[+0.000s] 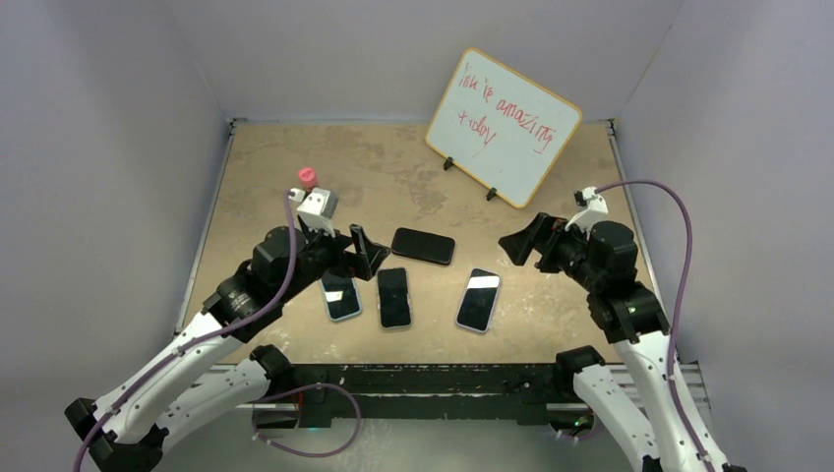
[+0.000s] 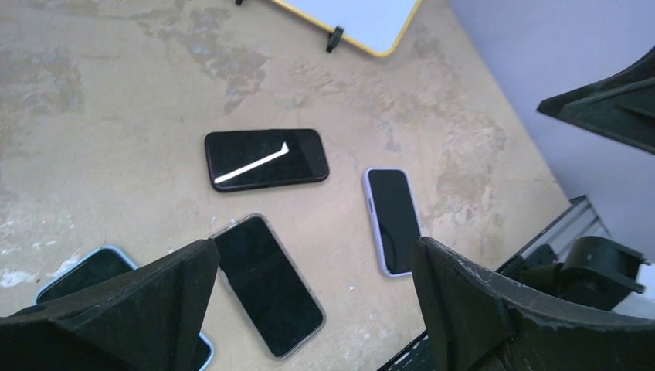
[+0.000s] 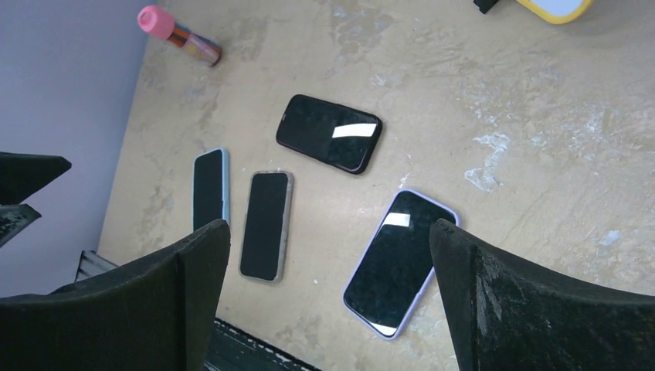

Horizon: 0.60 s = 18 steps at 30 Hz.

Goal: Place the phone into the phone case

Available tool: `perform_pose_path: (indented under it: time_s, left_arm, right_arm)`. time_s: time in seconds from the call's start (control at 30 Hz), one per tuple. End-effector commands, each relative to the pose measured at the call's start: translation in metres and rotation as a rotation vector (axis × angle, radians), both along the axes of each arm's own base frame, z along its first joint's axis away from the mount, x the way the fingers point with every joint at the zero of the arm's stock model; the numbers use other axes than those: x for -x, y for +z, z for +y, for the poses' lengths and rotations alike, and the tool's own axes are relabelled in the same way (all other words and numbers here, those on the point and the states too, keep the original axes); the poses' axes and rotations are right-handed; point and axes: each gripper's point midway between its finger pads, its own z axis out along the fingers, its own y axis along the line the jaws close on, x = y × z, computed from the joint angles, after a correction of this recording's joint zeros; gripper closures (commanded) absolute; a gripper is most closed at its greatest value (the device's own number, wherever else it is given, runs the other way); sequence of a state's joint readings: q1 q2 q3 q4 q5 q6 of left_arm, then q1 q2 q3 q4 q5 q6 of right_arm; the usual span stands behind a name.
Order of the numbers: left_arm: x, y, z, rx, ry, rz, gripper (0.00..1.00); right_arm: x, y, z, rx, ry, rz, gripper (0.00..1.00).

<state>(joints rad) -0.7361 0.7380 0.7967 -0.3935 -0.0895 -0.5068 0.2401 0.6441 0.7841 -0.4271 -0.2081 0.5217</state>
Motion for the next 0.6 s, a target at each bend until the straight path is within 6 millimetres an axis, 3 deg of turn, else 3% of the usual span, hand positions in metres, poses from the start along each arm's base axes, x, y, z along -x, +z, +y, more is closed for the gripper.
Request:
perform_pose_path:
  time_s: [0.0, 0.17, 0.57]
  left_arm:
    - [0.000, 0.031, -0.011, 0.111, -0.032, -0.069, 0.00]
    - [0.000, 0.026, -0.012, 0.110, -0.032, -0.046, 0.00]
    - [0.005, 0.039, -0.010, 0.148, -0.047, -0.112, 0.00]
  right_arm:
    - [0.010, 0.021, 0.003, -0.025, 0.033, -0.059, 0.01]
    - [0.019, 0.025, 0.001, -0.048, 0.026, -0.094, 0.01]
    - [0.017, 0.018, 0.003, -0.039, 0.035, -0.075, 0.01]
